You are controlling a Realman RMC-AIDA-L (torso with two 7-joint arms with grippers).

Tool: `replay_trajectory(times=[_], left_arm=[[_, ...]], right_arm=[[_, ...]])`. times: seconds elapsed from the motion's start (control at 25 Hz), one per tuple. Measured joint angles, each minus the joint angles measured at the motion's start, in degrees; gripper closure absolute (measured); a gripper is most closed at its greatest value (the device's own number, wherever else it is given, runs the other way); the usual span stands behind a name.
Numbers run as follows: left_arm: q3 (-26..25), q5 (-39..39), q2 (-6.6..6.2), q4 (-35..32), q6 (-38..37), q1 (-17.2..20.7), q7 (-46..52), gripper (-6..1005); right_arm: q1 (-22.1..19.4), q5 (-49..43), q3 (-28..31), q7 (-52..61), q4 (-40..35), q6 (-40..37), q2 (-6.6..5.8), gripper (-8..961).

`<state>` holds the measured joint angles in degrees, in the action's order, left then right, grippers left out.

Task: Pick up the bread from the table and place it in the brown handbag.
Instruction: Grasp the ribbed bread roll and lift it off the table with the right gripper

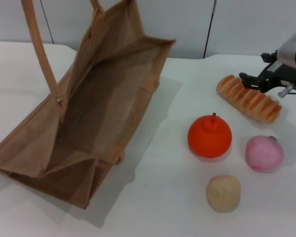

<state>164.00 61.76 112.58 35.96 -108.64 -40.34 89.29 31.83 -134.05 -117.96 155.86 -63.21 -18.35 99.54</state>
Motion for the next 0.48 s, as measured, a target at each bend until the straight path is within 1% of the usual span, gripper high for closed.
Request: replay_trajectory(times=[0.08,0.12,0.2,0.24,0.28,0.32,0.36,0.4,0.44,0.48], left_arm=[[0.0,0.0,-0.03,-0.1,0.0,0.0,-0.1,872],[0.0,0.0,-0.04,-0.1,0.0,0.0,-0.1,872],[0.0,-0.1,-0.04,-0.1,0.0,0.0,-0.1,872],[0.0,-0.1,-0.02,-0.1,0.0,0.0,-0.2,872],[0.0,-0.1,0.05,-0.1,0.0,-0.1,-0.2,871],[0.1,-0.1,0.11,-0.1,0.0,-0.2,-0.2,871],[0.1,-0.1,0.15,-0.1,0.0,-0.3,-0.3,871],[0.1,-0.1,0.17,-0.1,0.0,-0.4,-0.3,871],[0.1,-0.1,0.22,-0.1,0.0,-0.4,-0.3,871],[0.1,-0.1,0.23,-0.1,0.0,-0.4,-0.3,871]], right_arm=[[0.6,0.2,4.0,-4.1,-0.3,-5.9,1.13,338],[0.7,0.5,7.0,-7.2,-0.6,-9.3,2.19,314],[0.9,1.6,14.0,-15.6,-0.8,-16.1,4.85,266],[1.1,2.2,18.3,-19.7,-0.4,-19.3,6.42,242],[1.5,2.8,22.7,-24.3,0.1,-22.9,8.06,218],[2.1,2.9,28.4,-28.7,1.1,-26.5,10.01,194],[2.9,2.9,33.8,-32.9,2.2,-29.7,11.79,150],[3.7,2.8,38.0,-36.2,3.4,-32.1,13.09,107],[4.8,2.3,41.8,-39.1,5.0,-34.0,13.97,63],[5.9,1.7,45.0,-41.2,6.8,-35.5,14.70,64]])
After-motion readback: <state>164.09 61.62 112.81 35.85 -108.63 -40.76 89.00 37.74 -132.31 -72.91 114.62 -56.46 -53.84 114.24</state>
